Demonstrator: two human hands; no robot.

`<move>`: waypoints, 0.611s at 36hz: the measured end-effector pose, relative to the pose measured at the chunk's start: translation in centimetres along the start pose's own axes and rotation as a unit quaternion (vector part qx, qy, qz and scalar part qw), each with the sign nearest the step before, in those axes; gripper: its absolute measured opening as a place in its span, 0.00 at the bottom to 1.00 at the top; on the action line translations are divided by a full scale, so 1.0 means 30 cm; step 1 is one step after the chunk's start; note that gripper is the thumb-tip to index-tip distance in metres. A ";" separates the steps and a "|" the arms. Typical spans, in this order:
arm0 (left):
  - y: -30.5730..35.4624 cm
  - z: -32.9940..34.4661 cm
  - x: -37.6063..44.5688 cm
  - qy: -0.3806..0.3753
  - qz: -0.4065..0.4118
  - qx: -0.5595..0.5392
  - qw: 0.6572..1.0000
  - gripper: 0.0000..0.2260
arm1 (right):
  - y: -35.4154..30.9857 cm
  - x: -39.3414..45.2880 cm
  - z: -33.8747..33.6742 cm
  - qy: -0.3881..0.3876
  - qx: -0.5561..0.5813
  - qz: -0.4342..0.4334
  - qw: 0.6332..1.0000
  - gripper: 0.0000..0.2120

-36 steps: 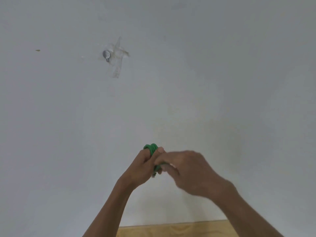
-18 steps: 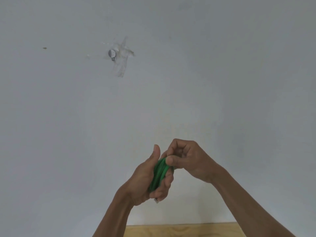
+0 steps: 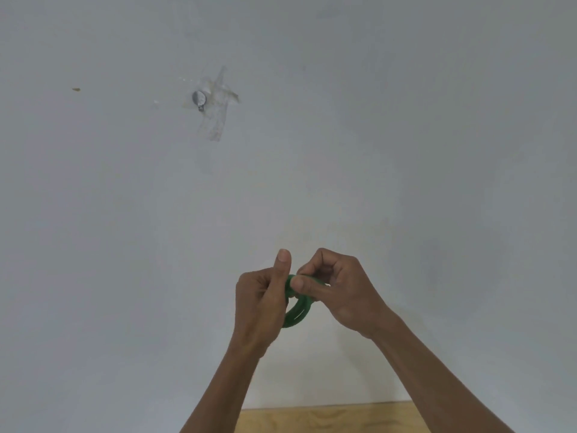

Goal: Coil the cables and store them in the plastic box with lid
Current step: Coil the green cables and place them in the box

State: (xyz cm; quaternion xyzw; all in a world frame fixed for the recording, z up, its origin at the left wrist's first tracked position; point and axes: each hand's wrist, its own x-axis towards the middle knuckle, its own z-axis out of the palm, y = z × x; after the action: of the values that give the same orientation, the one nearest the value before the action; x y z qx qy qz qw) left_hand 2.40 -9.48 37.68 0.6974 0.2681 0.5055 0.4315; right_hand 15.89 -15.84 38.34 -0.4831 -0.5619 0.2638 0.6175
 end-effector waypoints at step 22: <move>-0.027 0.000 0.022 0.030 -0.105 -0.020 0.994 0.31 | 0.067 0.026 -0.052 -0.004 -0.144 -0.042 0.989 0.03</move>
State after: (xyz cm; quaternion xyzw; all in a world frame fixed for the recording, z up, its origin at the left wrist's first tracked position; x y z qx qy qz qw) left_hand 2.68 -8.55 37.27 0.6407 0.3429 0.4834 0.4880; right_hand 17.98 -14.83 37.04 -0.5418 -0.6166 0.1558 0.5495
